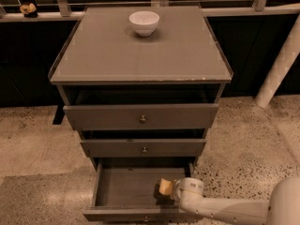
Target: Pick sponge from bottom drawer and place on counter
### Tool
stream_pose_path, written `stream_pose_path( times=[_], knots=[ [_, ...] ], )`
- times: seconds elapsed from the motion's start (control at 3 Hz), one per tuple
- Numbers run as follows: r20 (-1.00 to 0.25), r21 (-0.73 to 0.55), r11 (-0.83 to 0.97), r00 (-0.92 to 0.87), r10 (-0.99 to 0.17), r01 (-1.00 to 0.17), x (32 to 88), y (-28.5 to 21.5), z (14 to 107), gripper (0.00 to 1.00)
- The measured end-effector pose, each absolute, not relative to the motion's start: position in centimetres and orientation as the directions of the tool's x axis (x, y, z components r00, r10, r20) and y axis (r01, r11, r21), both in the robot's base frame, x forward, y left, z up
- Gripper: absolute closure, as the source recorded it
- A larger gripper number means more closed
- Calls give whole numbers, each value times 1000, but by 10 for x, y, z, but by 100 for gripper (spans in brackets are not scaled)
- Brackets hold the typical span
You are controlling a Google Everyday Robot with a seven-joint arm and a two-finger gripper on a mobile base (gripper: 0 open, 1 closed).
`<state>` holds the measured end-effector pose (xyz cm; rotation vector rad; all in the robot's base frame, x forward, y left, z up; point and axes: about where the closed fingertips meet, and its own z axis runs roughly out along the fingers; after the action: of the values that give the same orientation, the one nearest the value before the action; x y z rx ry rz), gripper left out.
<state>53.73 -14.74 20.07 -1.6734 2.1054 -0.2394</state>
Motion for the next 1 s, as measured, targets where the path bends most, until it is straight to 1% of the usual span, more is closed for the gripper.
stream_pose_path(
  times=[0.33,1.0],
  knots=[
    [-202,-449,233,-156,-967,-862,521,-143,243,100],
    [-125,-605,161,-107,-986,-780,488,-133,360,100]
  ],
)
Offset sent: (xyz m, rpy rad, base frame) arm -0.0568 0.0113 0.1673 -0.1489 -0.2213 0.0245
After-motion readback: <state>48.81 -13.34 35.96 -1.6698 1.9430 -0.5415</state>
